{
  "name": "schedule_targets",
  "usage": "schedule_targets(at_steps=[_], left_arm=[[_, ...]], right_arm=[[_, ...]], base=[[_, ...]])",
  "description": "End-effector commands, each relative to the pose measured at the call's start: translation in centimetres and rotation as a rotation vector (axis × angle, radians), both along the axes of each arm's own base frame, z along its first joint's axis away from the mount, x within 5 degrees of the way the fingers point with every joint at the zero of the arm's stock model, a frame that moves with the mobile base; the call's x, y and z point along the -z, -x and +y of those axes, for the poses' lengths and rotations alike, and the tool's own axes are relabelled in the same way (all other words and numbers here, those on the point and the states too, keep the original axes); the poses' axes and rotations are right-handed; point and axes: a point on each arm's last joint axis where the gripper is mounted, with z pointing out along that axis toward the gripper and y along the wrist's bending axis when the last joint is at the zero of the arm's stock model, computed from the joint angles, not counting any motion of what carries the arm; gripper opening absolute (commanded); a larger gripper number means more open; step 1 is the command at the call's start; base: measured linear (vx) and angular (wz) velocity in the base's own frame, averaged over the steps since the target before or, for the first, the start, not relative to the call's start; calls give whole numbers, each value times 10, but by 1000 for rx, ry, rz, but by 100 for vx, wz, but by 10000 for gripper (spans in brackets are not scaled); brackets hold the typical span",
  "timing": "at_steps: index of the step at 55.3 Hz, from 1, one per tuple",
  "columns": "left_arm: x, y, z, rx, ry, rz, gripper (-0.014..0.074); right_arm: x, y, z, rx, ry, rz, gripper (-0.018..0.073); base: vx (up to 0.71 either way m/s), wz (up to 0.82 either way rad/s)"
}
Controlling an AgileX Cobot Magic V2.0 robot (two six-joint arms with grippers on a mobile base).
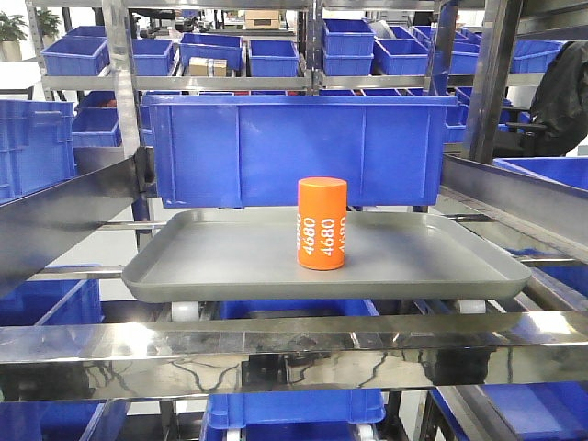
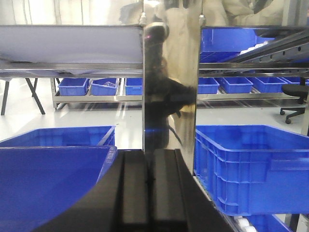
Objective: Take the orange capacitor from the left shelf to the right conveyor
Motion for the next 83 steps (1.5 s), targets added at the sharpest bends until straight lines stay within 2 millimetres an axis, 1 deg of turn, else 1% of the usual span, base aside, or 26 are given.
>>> schedule_targets(at_steps=[1, 6, 13, 19, 23, 28, 32, 38, 44, 47, 50, 56, 58, 63, 72, 83], left_arm=[[3, 0, 0, 0, 0, -60, -6], [3, 0, 0, 0, 0, -60, -6], [3, 0, 0, 0, 0, -60, -6], [3, 0, 0, 0, 0, -60, -6], [3, 0, 0, 0, 0, -60, -6], [3, 0, 0, 0, 0, -60, -6], [3, 0, 0, 0, 0, -60, -6], [3, 0, 0, 0, 0, -60, -6], [3, 0, 0, 0, 0, -60, -6], [3, 0, 0, 0, 0, -60, -6], [3, 0, 0, 0, 0, -60, -6], [3, 0, 0, 0, 0, -60, -6], [3, 0, 0, 0, 0, -60, -6], [3, 0, 0, 0, 0, -60, -6], [3, 0, 0, 0, 0, -60, -6], [3, 0, 0, 0, 0, -60, -6]], right_arm=[[-17, -8, 0, -11, 46, -73, 62], [-23, -13, 3, -37, 45, -34, 177], [-36, -22, 8, -99, 70, 9, 403], [-48, -32, 12, -139, 58, 20, 571], [-56, -38, 14, -163, 49, 24, 660], [-65, -45, 22, -239, 50, 33, 720], [-72, -52, 33, -320, 65, 49, 728], [-82, -63, 56, -455, 106, 59, 720], [-94, -77, 77, -535, 113, 60, 709], [-98, -87, 88, -557, 106, 66, 706], [-102, -101, 101, -567, 95, 80, 705], [-108, -124, 117, -570, 47, 82, 703], [-106, -135, 123, -570, 30, 87, 702], [-105, -156, 134, -562, -34, 86, 701], [-95, -188, 151, -539, -96, 69, 697], [-78, -218, 165, -523, -132, 27, 689]], base=[[0, 0], [0, 0], [0, 0], [0, 0], [0, 0], [0, 0], [0, 0], [0, 0], [0, 0], [0, 0], [0, 0], [0, 0], [0, 0], [0, 0], [0, 0], [0, 0]])
